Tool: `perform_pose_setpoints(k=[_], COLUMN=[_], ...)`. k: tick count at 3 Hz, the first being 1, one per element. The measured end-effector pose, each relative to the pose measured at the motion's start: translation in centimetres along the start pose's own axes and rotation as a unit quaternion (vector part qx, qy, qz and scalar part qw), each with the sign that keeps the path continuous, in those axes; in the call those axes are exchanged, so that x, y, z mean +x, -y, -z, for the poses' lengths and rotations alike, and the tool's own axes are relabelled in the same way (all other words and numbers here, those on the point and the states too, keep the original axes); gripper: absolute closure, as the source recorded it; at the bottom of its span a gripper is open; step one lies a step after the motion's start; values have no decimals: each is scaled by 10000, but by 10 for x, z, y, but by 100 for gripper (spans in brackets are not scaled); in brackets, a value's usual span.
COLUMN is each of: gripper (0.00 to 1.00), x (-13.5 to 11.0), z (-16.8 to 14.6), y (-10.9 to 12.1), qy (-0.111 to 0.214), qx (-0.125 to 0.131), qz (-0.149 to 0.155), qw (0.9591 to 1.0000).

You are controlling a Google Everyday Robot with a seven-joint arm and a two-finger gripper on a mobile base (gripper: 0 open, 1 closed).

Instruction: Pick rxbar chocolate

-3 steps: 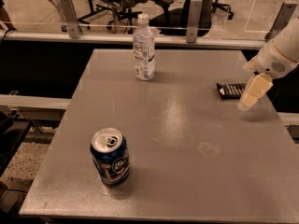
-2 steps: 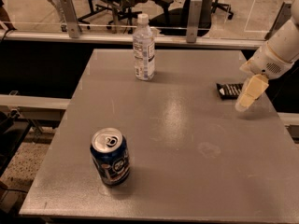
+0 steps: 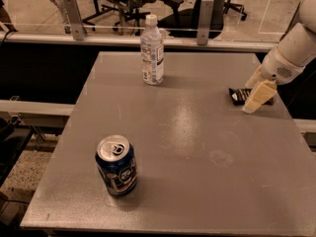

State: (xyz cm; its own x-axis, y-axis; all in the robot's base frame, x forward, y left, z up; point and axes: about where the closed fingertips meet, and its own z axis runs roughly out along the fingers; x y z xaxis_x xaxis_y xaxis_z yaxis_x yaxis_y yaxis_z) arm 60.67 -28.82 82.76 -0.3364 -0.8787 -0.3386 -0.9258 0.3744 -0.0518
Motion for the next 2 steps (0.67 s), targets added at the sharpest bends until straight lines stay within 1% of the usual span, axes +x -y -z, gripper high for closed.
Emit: perform_pose_setpoints(k=[2], gripper=[85], x=[-1], z=[2], y=[1], qy=[-18], qx=[-23], qz=[13], qw=[10000])
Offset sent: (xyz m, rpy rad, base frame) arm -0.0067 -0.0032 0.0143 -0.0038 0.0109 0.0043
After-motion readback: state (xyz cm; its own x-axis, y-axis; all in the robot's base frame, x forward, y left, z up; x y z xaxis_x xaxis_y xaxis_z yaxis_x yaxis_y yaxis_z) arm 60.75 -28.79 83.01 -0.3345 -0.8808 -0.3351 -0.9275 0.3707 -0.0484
